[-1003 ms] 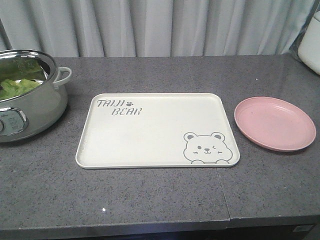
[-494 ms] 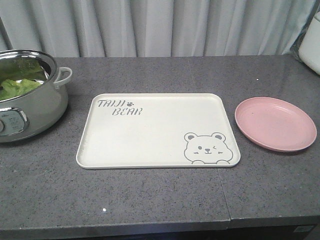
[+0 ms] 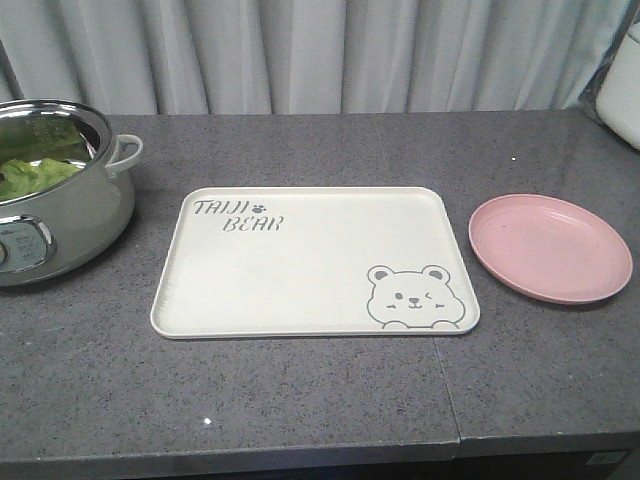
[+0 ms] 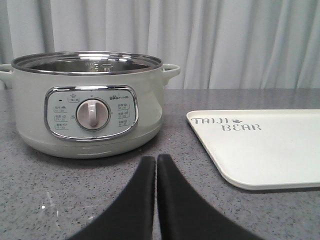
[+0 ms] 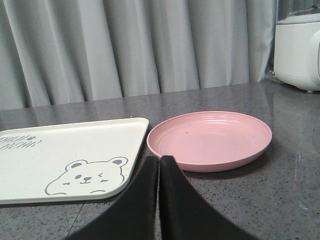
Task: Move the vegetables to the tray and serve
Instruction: 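Stop the base in front of the cream tray and pink plate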
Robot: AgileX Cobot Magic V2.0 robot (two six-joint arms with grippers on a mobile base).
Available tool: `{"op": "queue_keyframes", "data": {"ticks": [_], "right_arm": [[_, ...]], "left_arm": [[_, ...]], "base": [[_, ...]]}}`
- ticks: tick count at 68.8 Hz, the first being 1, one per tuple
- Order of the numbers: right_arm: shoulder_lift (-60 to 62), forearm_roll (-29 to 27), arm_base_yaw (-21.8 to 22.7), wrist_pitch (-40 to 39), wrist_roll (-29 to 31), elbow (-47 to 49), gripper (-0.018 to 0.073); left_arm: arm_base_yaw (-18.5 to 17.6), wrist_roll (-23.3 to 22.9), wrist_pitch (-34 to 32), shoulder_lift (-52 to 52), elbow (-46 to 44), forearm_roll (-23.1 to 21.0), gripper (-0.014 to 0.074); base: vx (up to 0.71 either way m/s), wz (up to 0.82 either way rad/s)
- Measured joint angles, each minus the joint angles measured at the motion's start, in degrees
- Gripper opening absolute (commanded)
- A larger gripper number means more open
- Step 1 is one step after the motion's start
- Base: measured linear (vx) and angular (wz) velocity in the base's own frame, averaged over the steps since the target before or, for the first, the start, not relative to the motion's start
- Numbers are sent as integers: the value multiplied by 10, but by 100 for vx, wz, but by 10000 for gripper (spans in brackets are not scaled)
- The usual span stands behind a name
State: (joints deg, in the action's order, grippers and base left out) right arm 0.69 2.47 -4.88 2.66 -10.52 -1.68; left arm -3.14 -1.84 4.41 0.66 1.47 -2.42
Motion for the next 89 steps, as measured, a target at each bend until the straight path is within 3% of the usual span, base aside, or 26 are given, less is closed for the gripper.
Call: {"op": "queue_keyframes", "data": {"ticks": [89], "right_arm": [[0, 0, 0, 0, 0, 0, -2]], "left_arm": [[0, 0, 0, 0, 0, 0, -6]], "base": [[0, 0]]}}
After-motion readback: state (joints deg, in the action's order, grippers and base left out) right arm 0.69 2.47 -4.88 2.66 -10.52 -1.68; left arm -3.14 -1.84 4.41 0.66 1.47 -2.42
